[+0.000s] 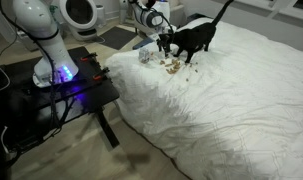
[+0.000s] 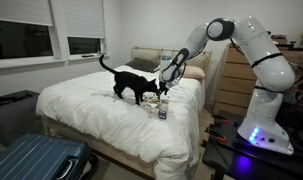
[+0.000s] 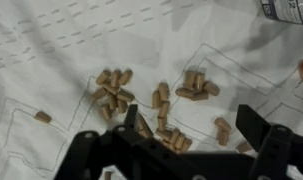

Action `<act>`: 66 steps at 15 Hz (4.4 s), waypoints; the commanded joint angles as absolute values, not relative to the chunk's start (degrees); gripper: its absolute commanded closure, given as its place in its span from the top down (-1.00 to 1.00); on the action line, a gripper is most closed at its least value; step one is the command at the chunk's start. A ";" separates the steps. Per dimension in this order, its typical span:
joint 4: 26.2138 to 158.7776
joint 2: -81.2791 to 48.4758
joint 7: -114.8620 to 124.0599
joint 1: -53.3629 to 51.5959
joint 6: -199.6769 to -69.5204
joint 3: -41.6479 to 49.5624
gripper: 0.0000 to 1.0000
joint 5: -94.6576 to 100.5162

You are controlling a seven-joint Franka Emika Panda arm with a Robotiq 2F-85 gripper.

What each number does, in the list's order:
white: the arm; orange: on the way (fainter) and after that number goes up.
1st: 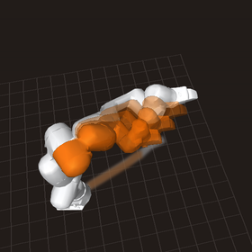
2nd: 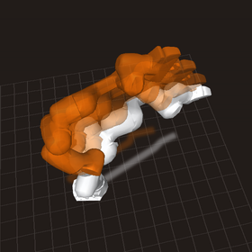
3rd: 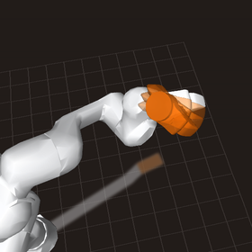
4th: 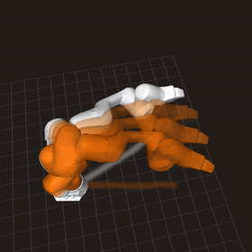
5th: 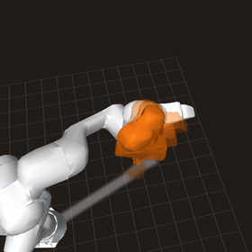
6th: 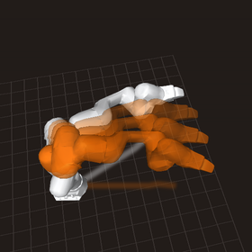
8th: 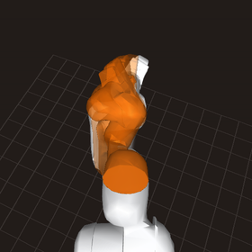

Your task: Pick some objects from the bed and put them in the clear bottle

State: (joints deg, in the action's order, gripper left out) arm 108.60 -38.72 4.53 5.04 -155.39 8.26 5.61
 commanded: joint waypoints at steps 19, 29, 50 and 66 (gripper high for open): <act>89.59 -55.99 -0.06 8.10 -150.33 4.15 1.00 3.71; 86.48 -58.49 0.44 8.34 -144.61 3.95 0.46 2.34; 92.71 -51.18 0.56 8.27 -145.83 5.47 -0.94 2.96; 111.71 -33.54 0.28 4.99 -146.98 6.24 -0.98 5.91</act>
State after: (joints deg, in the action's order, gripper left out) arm 105.69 -39.28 1.14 6.73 -146.12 5.32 4.39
